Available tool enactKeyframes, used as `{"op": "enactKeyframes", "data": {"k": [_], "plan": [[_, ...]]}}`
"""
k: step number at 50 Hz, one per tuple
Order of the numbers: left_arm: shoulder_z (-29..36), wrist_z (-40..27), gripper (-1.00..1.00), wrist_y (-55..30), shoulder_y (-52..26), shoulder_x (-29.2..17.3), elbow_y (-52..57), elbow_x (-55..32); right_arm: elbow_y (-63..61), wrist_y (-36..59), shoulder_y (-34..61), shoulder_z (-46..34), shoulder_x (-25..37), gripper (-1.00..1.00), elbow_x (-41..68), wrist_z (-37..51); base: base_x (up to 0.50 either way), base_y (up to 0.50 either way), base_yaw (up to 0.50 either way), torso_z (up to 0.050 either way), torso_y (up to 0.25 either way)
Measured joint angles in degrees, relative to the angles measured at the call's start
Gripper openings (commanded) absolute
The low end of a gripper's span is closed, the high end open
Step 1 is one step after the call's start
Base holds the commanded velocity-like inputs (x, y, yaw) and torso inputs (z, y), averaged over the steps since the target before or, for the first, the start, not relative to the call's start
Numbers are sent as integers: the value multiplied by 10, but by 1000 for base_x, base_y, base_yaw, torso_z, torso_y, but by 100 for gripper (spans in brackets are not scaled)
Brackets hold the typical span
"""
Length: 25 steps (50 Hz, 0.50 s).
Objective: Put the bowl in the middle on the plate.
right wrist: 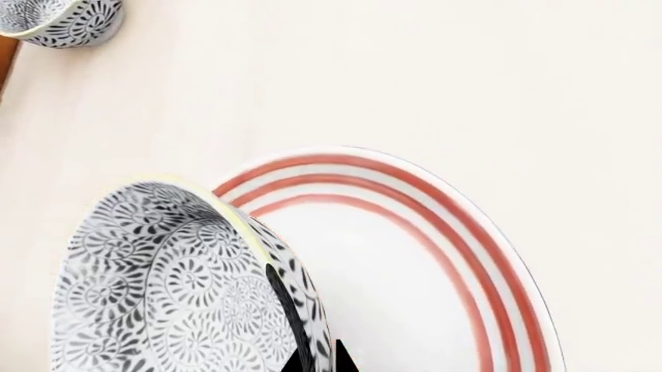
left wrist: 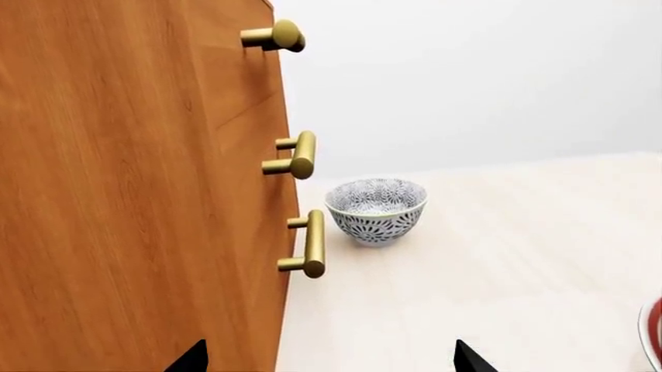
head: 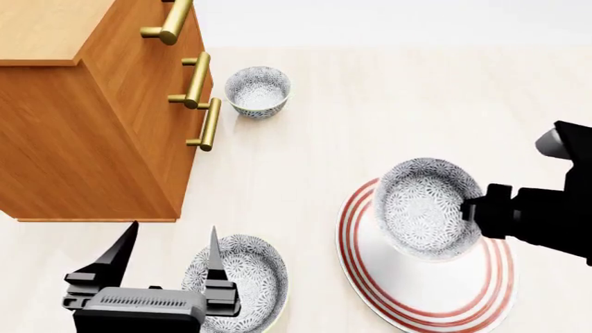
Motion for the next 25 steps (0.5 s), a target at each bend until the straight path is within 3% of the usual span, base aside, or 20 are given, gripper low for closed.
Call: {"op": "enactKeyframes", "data": {"k": [25], "plan": [[4,-3,100,0,-2,-2,-2,-2,14,-44,-52,-16,1,-100,-15,-28,0,0,0,0,0]]}}
